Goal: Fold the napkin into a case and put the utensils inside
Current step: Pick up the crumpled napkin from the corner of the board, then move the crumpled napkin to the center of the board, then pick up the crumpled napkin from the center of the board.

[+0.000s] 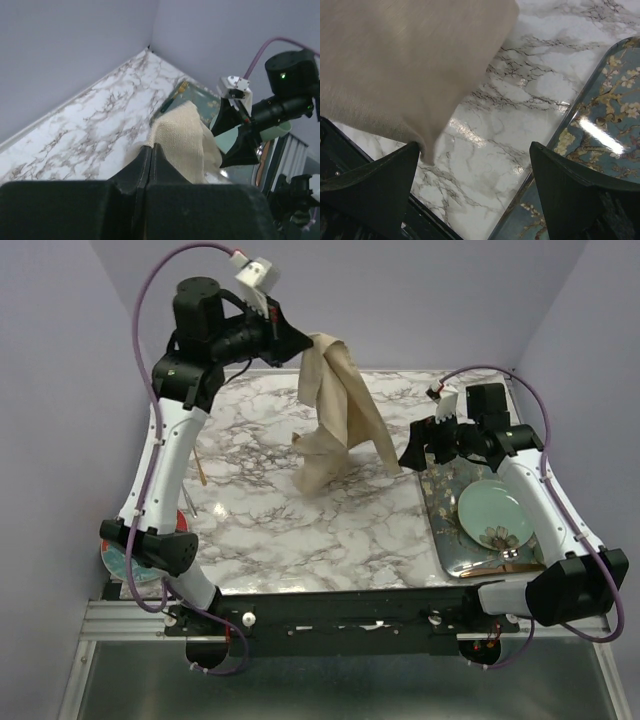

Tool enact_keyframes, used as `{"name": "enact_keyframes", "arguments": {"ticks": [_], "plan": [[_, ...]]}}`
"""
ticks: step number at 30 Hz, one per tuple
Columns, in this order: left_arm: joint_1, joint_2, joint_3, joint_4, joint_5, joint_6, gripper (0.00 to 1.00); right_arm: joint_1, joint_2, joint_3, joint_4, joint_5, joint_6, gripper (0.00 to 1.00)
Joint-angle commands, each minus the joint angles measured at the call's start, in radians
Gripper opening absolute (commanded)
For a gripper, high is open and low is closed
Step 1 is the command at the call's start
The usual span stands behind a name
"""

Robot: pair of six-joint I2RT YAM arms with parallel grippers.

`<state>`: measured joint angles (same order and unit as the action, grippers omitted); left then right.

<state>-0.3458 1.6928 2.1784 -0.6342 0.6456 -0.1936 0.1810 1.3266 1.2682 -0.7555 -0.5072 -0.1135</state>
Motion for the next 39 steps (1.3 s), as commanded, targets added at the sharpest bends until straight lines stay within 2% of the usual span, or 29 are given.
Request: {"name": "enact_keyframes", "arguments": {"ticks": [1,5,9,10,12,13,15,16,18,22,26,31,39], "plan": [[0.16,-0.058,-0.178,0.18,0.189,-0.214,0.0,-0.005,0.005,0.039,0.005,-0.017,-0.012,1.0],[0.281,-0.053,-0.478,0.199,0.17,-0.184,0.0,-0.005,0.025,0.028,0.018,-0.019,-0.02,1.0],[0.365,0.075,-0.543,0.128,0.157,-0.02,0.04,-0.006,0.062,0.016,0.03,-0.045,-0.023,1.0],[0.372,0.102,-0.534,0.057,0.138,0.023,0.13,-0.003,0.068,0.014,0.03,-0.062,-0.026,1.0],[0.378,0.157,-0.503,-0.017,0.121,0.121,0.25,-0.003,0.071,0.005,0.035,-0.074,-0.037,0.99],[0.389,0.162,-0.505,-0.045,0.111,0.137,0.38,-0.002,0.072,0.002,0.038,-0.092,-0.044,0.97],[0.404,0.139,-0.534,-0.03,0.065,0.146,0.5,0.008,0.075,-0.001,0.039,-0.1,-0.069,0.94],[0.418,0.127,-0.546,-0.003,0.055,0.143,0.6,0.03,0.083,-0.001,0.039,-0.102,-0.078,0.9],[0.45,0.113,-0.555,-0.005,0.04,0.164,0.66,0.067,0.094,0.0,0.044,-0.079,-0.112,0.84],[0.455,0.088,-0.587,-0.114,-0.041,0.272,0.68,0.205,0.14,-0.003,0.07,-0.002,-0.17,0.72],[0.47,0.038,-0.704,-0.144,-0.092,0.316,0.68,0.325,0.213,0.016,0.09,0.113,-0.238,0.6],[0.485,-0.016,-0.795,-0.148,-0.092,0.333,0.68,0.487,0.31,0.011,0.137,0.251,-0.295,0.57],[0.502,-0.035,-0.881,-0.119,-0.083,0.318,0.68,0.591,0.459,0.109,0.147,0.32,-0.272,0.55]]}}
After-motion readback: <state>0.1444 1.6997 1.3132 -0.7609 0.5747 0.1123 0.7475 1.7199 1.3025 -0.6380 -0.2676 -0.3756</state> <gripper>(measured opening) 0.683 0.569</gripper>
